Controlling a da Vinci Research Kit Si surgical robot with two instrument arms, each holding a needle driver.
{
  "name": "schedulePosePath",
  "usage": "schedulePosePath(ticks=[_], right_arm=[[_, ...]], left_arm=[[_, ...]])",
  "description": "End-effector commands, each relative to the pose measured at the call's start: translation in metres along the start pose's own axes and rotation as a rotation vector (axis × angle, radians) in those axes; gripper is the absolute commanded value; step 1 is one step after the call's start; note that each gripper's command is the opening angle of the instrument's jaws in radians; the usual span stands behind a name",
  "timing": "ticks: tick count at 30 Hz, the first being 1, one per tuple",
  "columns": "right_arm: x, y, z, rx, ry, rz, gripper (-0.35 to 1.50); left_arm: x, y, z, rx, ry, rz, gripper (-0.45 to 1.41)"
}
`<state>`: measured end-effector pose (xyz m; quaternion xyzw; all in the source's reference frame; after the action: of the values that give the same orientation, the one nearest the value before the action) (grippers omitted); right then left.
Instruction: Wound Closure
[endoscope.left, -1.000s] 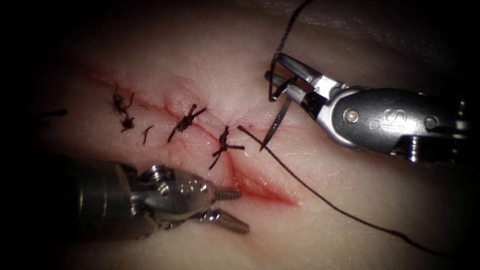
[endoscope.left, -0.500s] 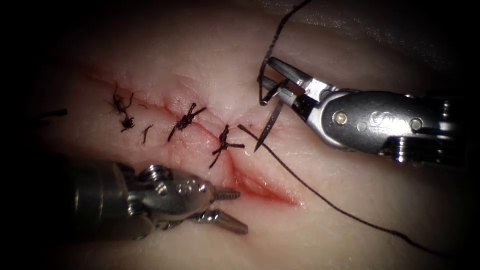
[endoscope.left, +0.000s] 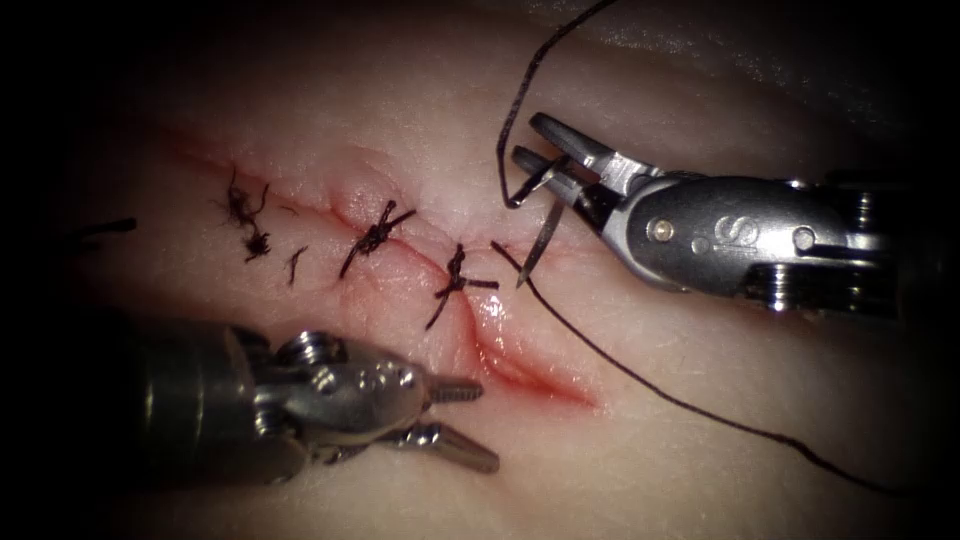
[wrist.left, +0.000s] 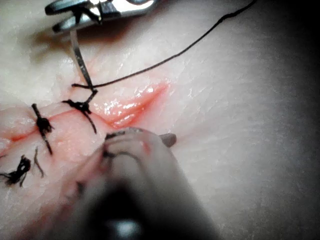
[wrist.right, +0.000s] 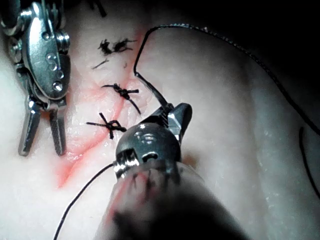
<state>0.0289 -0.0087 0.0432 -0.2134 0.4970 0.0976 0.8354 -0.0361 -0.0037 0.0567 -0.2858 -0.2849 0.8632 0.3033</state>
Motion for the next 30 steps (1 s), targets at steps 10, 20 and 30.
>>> schedulePosePath(ticks=[10,20,30], right_arm=[[0.0,-0.0011,0.0015,0.043,-0.052,-0.038,-0.35],[-0.0001,-0.0027,0.0016,0.075,-0.098,-0.251,-0.35],[-0.0006,-0.0052,0.002,0.087,-0.071,-0.31,-0.35]], left_arm=[[-0.0001,0.0,0.0007,0.0,0.0,0.0,0.51],[-0.0001,-0.0002,0.0005,0.0,0.001,0.001,0.51],[-0.0001,-0.0002,0.0004,0.003,0.002,0.001,0.49]])
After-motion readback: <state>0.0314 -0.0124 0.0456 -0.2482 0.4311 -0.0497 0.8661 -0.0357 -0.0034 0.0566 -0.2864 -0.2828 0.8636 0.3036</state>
